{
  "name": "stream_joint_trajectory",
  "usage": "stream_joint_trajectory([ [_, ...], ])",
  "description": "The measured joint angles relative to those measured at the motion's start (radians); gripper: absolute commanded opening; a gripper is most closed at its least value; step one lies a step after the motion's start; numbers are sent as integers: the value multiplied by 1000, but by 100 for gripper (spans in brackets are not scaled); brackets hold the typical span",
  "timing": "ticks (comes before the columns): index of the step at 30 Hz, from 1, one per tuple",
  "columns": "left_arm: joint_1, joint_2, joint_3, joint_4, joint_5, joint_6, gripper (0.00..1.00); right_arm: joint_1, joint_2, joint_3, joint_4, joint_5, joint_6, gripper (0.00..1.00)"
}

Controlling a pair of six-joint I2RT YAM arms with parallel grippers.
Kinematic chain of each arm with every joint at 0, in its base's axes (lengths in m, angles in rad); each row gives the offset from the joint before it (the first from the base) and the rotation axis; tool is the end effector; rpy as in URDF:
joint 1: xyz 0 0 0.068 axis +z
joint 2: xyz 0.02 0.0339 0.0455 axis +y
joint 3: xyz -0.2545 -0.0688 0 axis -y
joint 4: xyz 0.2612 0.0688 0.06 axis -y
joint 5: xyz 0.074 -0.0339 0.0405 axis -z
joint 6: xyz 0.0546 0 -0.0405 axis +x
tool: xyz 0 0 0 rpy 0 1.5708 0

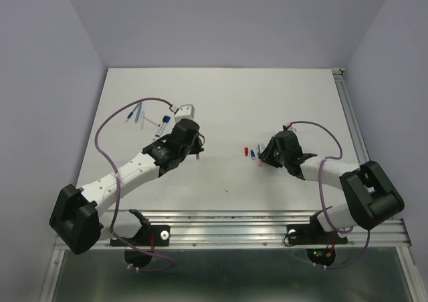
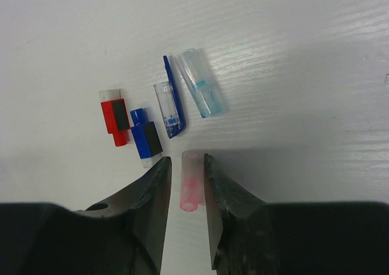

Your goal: Open the pen caps

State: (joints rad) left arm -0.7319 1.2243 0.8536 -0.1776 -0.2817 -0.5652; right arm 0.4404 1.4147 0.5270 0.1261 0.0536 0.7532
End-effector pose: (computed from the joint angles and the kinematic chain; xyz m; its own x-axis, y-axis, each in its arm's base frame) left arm 0.2383 -0.1937 0.2483 -0.5767 -0.1735 -0.7983 0.1854 0.9239 -0.3347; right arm 0.2589 0.1188 0.1115 -0.7226 0.4145 -0.5533 0.1420 0.8722 0.4680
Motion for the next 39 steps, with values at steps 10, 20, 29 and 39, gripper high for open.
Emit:
stream_joint_trajectory([
  [10, 31, -116, -16, 62, -70, 27, 0, 0, -15, 0, -8, 33, 34, 64],
  [20, 240, -114, -19, 148, -42, 108, 0, 0, -150, 1, -68, 20, -2, 100],
  [29, 594, 176, 79, 218, 78, 182, 10, 1, -255, 2, -75, -69, -58, 100],
  [39, 780, 434, 169, 202, 113, 217, 24, 1, -275, 1, -97, -75, -108, 100],
])
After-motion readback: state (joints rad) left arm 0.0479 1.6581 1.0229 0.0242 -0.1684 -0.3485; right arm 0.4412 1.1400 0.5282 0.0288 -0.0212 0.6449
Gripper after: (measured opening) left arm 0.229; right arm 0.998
